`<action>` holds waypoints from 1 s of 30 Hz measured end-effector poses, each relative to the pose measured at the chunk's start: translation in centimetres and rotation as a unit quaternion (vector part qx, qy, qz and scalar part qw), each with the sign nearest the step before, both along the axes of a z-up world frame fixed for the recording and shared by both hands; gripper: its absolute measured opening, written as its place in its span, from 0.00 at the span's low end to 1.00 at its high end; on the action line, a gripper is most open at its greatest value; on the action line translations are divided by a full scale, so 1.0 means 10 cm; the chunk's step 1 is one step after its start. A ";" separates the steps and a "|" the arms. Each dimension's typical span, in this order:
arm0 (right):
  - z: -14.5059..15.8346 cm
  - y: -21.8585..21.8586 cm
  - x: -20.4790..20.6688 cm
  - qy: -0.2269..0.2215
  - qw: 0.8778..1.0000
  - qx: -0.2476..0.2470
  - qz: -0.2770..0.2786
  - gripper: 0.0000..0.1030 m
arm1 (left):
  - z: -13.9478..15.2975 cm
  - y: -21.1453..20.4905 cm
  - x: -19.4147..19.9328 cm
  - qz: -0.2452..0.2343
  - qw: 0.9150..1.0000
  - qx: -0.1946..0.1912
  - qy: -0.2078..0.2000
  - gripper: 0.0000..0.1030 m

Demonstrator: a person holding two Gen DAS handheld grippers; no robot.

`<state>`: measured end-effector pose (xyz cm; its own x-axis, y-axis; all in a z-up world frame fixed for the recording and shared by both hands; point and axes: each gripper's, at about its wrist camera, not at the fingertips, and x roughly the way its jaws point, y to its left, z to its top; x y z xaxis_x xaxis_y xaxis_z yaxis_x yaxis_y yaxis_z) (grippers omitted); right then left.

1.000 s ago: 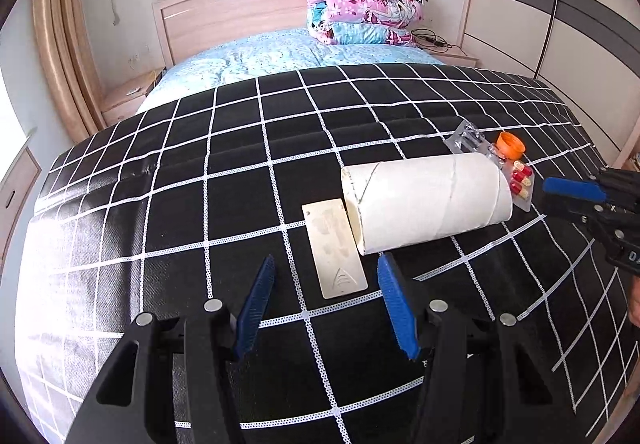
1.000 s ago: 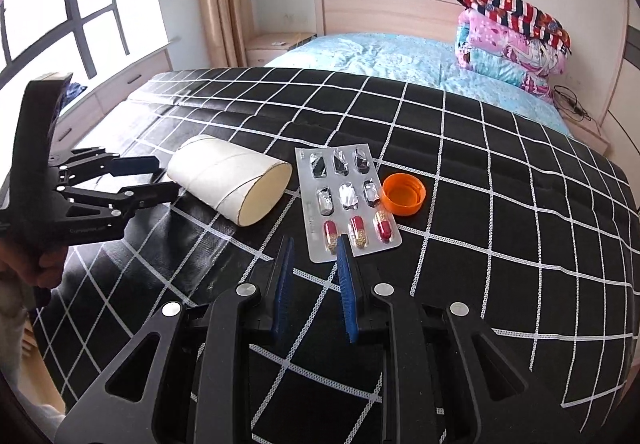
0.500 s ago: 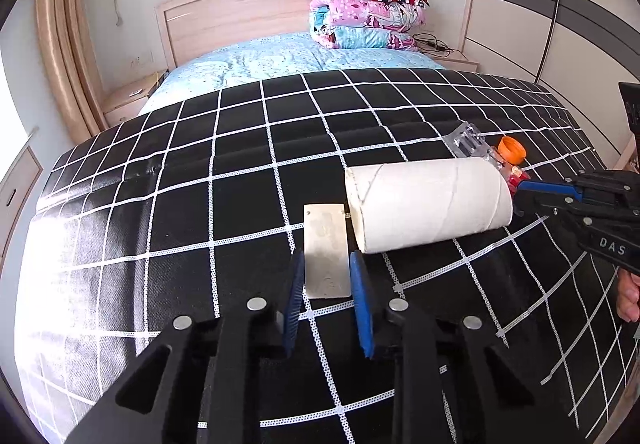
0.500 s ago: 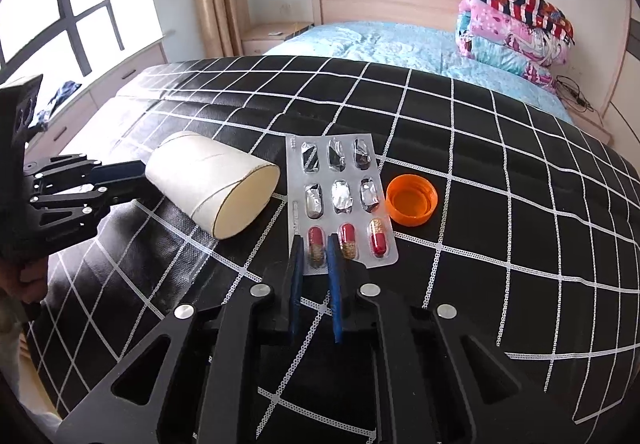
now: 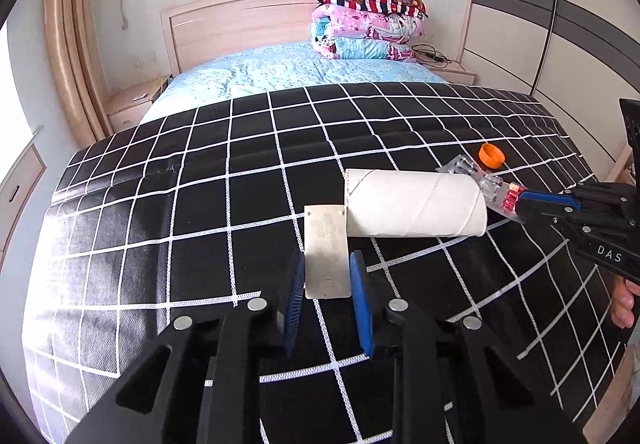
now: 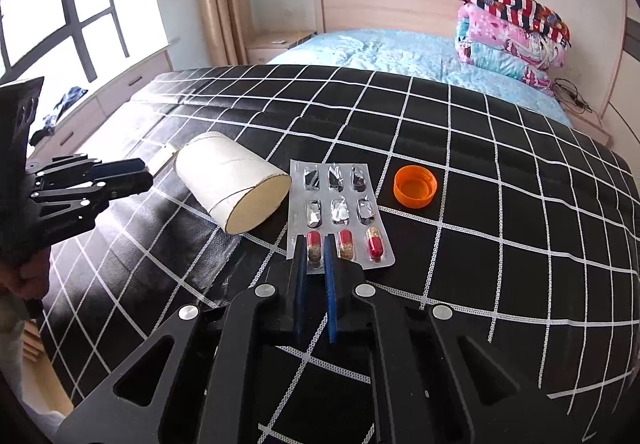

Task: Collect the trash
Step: 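Carry the white card and blister pack in both tools over the trash bin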

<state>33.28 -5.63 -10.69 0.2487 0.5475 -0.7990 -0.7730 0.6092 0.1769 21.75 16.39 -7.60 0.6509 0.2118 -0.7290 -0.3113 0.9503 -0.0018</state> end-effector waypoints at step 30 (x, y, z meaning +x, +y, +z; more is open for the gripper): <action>0.42 -0.55 -0.64 -0.031 0.999 0.032 -0.012 0.09 | 0.40 -0.62 -0.74 -0.019 0.999 -0.002 -0.043 0.22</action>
<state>26.89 -11.11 -6.53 0.3112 0.5898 -0.7452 -0.7687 0.6173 0.1675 14.35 10.23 -3.61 0.7185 0.1837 -0.6708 -0.2737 0.9613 -0.0299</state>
